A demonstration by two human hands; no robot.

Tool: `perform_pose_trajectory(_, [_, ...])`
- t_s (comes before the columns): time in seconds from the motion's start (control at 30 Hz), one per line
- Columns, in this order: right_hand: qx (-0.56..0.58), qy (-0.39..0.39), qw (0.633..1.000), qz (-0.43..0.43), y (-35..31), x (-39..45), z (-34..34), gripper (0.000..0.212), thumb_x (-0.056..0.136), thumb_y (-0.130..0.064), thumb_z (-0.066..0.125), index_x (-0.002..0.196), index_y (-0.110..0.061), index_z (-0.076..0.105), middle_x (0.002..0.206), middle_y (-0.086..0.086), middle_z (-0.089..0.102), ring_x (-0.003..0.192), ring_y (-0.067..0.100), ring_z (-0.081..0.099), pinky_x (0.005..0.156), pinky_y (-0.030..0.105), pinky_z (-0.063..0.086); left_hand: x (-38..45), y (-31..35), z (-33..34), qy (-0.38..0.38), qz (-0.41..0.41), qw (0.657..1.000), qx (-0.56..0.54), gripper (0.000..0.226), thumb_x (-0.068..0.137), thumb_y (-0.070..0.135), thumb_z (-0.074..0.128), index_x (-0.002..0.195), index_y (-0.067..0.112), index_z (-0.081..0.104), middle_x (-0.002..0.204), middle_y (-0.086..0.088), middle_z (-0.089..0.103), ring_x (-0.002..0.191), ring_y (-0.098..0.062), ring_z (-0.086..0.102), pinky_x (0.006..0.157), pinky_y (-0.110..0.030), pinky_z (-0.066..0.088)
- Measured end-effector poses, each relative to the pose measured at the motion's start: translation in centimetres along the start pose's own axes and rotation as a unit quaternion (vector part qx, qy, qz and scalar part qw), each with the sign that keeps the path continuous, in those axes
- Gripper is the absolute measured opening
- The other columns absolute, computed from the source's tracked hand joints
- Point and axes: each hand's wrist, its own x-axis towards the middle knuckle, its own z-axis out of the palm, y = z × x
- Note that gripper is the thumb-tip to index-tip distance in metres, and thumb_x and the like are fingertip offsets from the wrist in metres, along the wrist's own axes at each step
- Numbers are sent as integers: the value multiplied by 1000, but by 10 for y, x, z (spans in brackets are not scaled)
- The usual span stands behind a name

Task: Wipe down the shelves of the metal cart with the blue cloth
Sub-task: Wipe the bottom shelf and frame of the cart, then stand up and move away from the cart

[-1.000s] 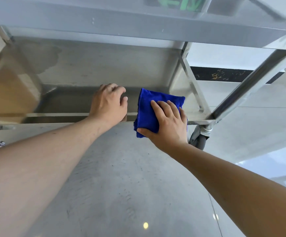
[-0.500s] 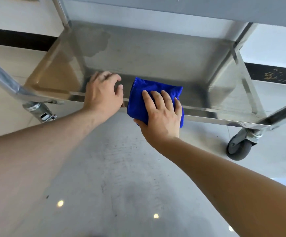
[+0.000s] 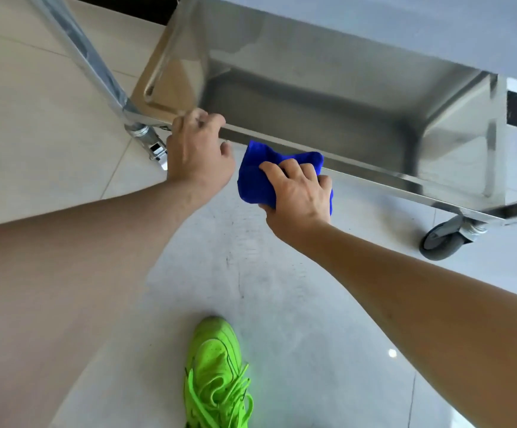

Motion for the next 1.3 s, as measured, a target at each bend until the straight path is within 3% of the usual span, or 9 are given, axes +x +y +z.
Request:
perform_pose_trajectory(0.23, [54,-50,996,56,-28,-33,-66,56,83,-30,72,133,-33,47,121,-5,54,108,26,46,85,40,29,-28,21,-75,-43,-30,998,23,36,91,27,61,125,16,58,129,-8,57,119,-28,49,91,-38,48])
perform_pose_trajectory(0.4, [39,-79,996,20,-63,-49,-126,58,83,-33,72,134,-33,45,122,-5,54,109,26,46,84,39,26,-42,30,-150,-58,-59,996,36,42,93,32,61,132,16,55,136,-8,55,122,-26,49,93,-36,49])
perform_pose_trajectory(0.63, [56,-79,995,3,-119,-53,-247,59,82,-37,72,135,-34,45,124,-5,53,112,26,47,92,42,34,-49,55,-286,-71,-74,993,49,42,93,32,59,132,17,55,136,-9,53,124,-28,47,93,-38,46])
perform_pose_trajectory(0.77, [61,-69,996,2,-135,-57,-311,60,82,-40,71,136,-35,44,126,-5,53,112,25,47,92,42,34,-44,73,-357,-64,-55,994,73,36,91,29,60,123,14,59,129,-12,56,118,-32,49,88,-42,47])
perform_pose_trajectory(0.87, [88,-47,995,25,-145,-59,-383,60,83,-40,71,136,-35,45,125,-4,54,113,26,47,91,42,34,-33,110,-419,-53,-48,995,71,33,90,29,59,119,14,59,128,-12,55,117,-33,47,88,-45,47])
perform_pose_trajectory(0.97, [109,-31,992,51,-150,-67,-456,55,83,-39,70,133,-34,47,123,-3,55,112,27,47,88,41,34,-30,162,-476,-50,-32,996,67,42,93,33,57,130,15,54,136,-11,51,124,-32,43,95,-46,45])
perform_pose_trajectory(1.3, [133,55,987,74,-133,-109,-658,55,83,-40,71,132,-31,48,123,-1,54,112,28,47,83,41,31,-27,320,-611,-26,62,995,80,47,94,37,55,136,17,49,142,-11,45,128,-31,39,98,-44,41])
